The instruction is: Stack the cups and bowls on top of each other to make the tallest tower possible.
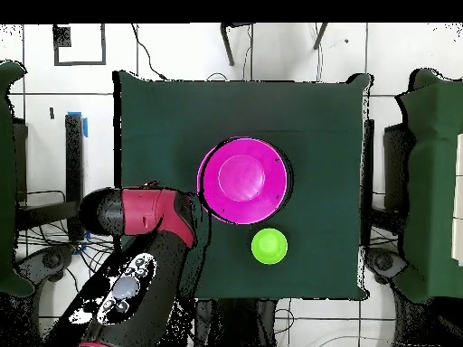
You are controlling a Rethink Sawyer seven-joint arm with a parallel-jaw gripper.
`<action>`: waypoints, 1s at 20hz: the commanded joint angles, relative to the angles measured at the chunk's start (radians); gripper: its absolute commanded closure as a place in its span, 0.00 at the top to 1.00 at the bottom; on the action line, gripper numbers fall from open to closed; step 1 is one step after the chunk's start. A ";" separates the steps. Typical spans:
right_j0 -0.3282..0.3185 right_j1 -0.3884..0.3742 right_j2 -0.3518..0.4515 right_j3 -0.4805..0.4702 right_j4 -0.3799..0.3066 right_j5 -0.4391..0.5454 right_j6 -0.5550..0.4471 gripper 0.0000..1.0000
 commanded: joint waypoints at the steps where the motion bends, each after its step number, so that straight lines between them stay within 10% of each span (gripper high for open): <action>1: -0.075 0.019 0.095 -0.020 -0.013 0.062 0.055 1.00; 20: -0.081 -0.006 0.137 0.089 -0.024 -0.061 0.067 1.00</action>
